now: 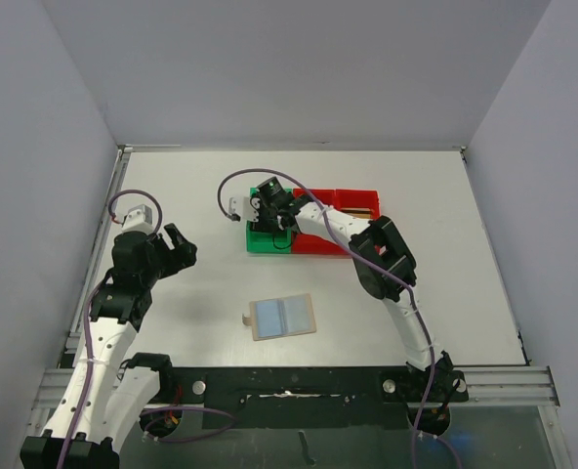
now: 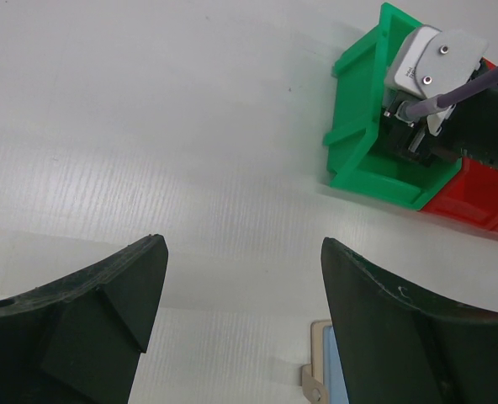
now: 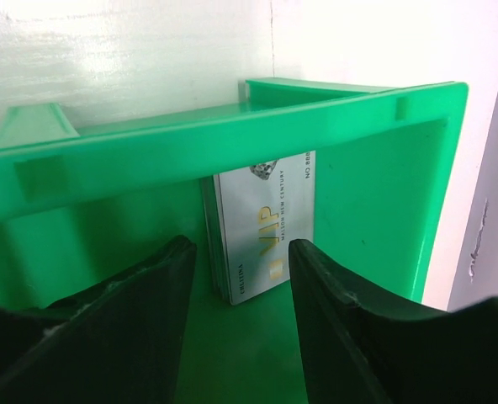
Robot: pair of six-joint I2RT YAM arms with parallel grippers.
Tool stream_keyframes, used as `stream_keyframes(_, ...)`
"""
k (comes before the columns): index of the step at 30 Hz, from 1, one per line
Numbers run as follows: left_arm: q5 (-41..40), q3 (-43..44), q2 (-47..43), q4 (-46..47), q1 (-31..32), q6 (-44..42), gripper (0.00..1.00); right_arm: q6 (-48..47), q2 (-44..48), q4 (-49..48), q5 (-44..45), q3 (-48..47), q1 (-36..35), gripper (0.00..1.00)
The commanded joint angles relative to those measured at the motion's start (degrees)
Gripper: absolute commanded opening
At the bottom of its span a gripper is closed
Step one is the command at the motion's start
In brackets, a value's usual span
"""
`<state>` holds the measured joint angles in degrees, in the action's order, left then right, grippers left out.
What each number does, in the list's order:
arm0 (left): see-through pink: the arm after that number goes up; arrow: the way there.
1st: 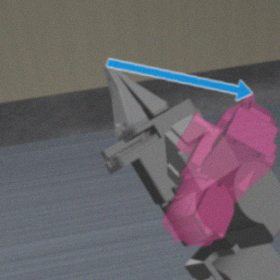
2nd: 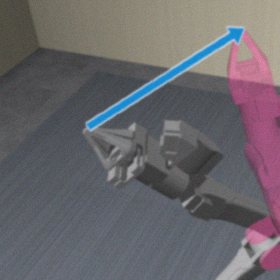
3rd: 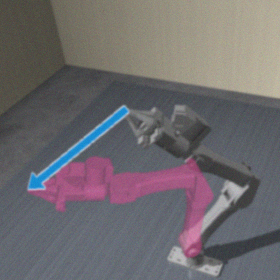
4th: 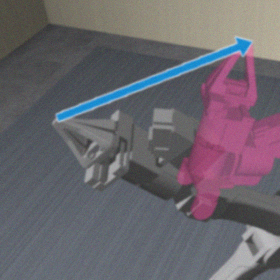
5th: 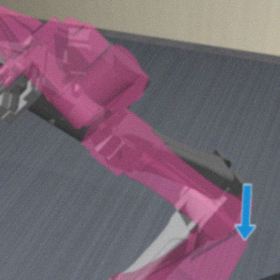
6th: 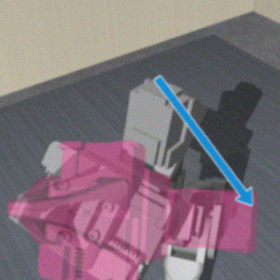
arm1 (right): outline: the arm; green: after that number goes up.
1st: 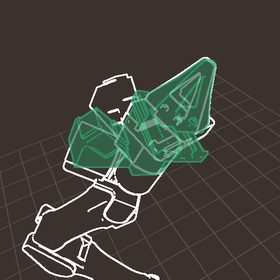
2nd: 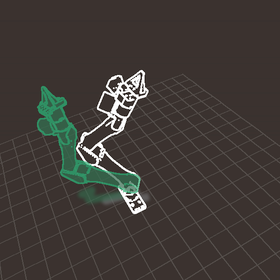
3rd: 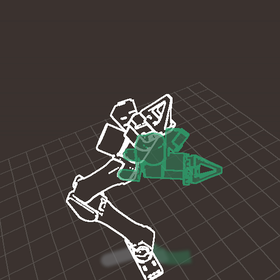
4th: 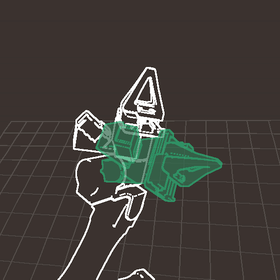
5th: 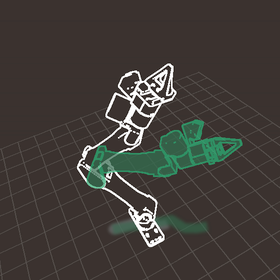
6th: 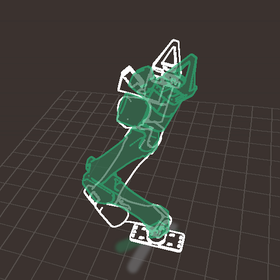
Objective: Take the credit cards out of the card holder
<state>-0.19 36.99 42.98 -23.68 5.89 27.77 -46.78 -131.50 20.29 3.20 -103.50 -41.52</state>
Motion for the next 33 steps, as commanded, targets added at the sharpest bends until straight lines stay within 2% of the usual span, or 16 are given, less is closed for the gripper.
stream_keyframes(1, 1.08, 0.89, -0.09, 3.62, 0.00, -0.87, 0.74, 3.23, 4.05, -2.12, -2.32, -3.10, 0.65, 0.50)
stream_keyframes(6, 1.60, 0.89, 0.07, 3.89, 0.00, -0.87, 0.74, 9.58, 8.75, -5.70, -4.22, -1.16, 0.65, 0.58)
stream_keyframes(10, 2.65, 0.89, 0.50, 4.18, 0.02, -1.03, 0.74, 15.62, 15.71, -13.05, -4.87, 5.94, 0.67, 0.62)
stream_keyframes(15, 4.07, -0.34, 0.37, 4.88, 0.16, -1.42, 0.74, 27.54, 28.94, -24.05, -1.62, 19.30, 0.73, 0.68)
stream_keyframes(18, 6.58, -0.96, -0.14, 6.41, 0.45, -1.70, 0.74, 35.24, 38.61, -32.08, -0.91, 31.52, 0.73, 0.79)
stream_keyframes(21, 10.18, -1.63, 0.00, 8.07, 0.76, -1.88, 0.73, 45.67, 47.30, -37.65, -1.09, 42.57, 0.70, 0.83)
stream_keyframes(22, 11.54, -1.70, 0.38, 8.54, 0.97, -2.00, 0.73, 50.22, 50.29, -38.38, -1.17, 45.64, 0.85, 0.88)
stream_keyframes(23, 12.78, -1.70, 0.79, 8.89, 1.34, -2.15, 0.73, 54.44, 52.74, -37.88, -1.39, 48.11, 0.83, 0.99)
stream_keyframes(28, 15.29, -1.22, 2.61, 8.41, 4.88, 0.23, 0.66, 75.06, 62.77, -31.16, -2.81, 57.71, 1.93, 0.98)
stream_keyframes(33, 13.51, -1.22, 3.12, 9.00, 14.66, 5.72, 0.65, 90.00, 66.79, -30.57, -7.15, 67.39, 2.22, 0.99)
